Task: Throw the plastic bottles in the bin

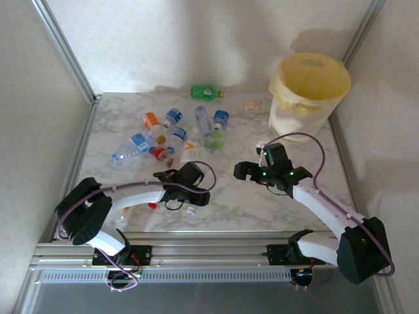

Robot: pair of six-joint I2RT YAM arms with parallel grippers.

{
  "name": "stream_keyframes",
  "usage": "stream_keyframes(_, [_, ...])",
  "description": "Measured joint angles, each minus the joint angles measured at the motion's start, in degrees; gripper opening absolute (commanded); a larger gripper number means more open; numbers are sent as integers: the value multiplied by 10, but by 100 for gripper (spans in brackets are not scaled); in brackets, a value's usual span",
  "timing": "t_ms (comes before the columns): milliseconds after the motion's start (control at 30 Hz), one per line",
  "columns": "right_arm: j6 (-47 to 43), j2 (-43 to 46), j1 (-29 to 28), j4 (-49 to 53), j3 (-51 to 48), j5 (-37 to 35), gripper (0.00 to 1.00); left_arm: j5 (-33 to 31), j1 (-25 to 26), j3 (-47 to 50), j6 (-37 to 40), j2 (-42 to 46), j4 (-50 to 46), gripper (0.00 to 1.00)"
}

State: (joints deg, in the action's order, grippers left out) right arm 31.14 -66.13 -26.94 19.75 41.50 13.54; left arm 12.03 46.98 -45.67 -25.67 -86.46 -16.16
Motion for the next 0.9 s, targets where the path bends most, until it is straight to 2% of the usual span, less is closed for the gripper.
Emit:
stream_keyframes(167, [39,20,0,-73,-24,61,99,20,32,-15,41,49,47,58])
stream_keyframes(433, [73,95,-2,-122,-34,106,96,36,46,-64,97,51,104,57])
stream_keyframes(600, [82,122,-2,-148,-46,123,92,52,49,-80,112,40,137,57])
stream_keyframes(900, [99,120,-2,-188,-73,152,81,100,51,-82,118,27,158,57])
